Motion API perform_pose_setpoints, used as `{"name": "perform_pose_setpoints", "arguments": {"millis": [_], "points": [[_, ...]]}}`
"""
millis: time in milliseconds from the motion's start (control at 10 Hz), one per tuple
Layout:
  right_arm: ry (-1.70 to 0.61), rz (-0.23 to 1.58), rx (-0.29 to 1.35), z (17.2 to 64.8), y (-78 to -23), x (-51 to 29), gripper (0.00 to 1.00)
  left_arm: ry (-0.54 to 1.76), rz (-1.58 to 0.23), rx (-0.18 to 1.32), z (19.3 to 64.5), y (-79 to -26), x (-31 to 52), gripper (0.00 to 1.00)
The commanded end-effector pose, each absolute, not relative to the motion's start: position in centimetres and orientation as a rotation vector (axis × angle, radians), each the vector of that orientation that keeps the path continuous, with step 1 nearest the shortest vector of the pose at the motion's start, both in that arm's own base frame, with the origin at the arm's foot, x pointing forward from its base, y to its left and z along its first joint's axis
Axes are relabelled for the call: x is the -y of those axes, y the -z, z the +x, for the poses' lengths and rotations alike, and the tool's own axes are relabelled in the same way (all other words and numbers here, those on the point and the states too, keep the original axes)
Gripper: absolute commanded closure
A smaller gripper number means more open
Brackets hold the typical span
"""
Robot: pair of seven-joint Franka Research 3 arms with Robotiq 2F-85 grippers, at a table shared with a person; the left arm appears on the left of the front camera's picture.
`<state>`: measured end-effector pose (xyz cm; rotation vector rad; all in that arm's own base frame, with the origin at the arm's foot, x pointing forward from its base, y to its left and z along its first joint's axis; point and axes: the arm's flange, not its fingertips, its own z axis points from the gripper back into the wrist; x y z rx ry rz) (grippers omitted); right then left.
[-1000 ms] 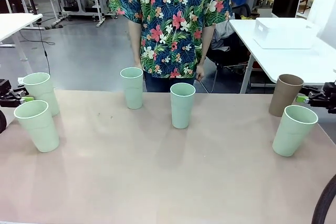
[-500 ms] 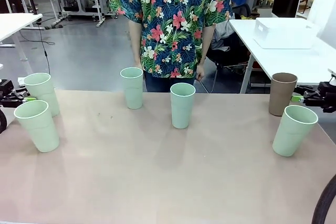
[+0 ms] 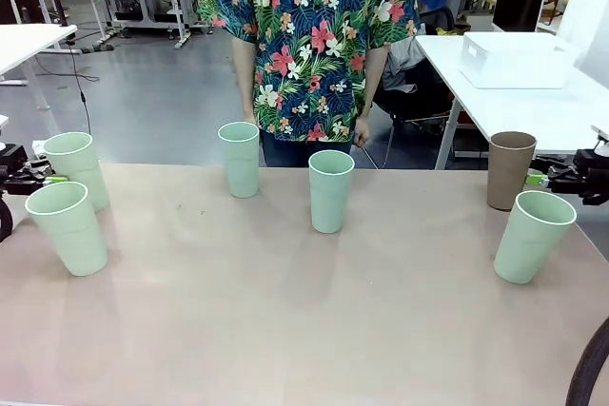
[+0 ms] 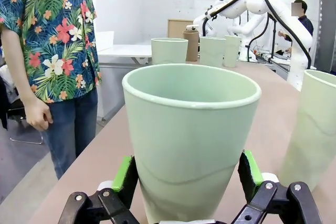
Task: Stack the cups and store them in the basket.
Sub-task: Pick up two Reusable plastic cups , one in each hand.
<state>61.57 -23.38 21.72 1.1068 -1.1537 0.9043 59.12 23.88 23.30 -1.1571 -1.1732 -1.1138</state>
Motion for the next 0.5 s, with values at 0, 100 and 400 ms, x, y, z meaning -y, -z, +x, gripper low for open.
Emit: {"name": "perform_pose_setpoints", "arguments": {"millis": [0,100,400], "points": [[-0.902,1.114,1.152,60.64,-22.57,22.61,0.0,1.125,-1.148,1.18,58.39,-23.49,-22.98,0.0],[-0.902,1.115,1.15,60.61,-22.66,22.42,0.0,1.125,-1.151,1.181,58.43,-23.52,-22.84,0.0],[-0.901,1.138,1.104,60.16,-22.72,22.25,0.0,1.132,-1.16,1.168,58.38,-23.4,-22.36,0.0]]}}
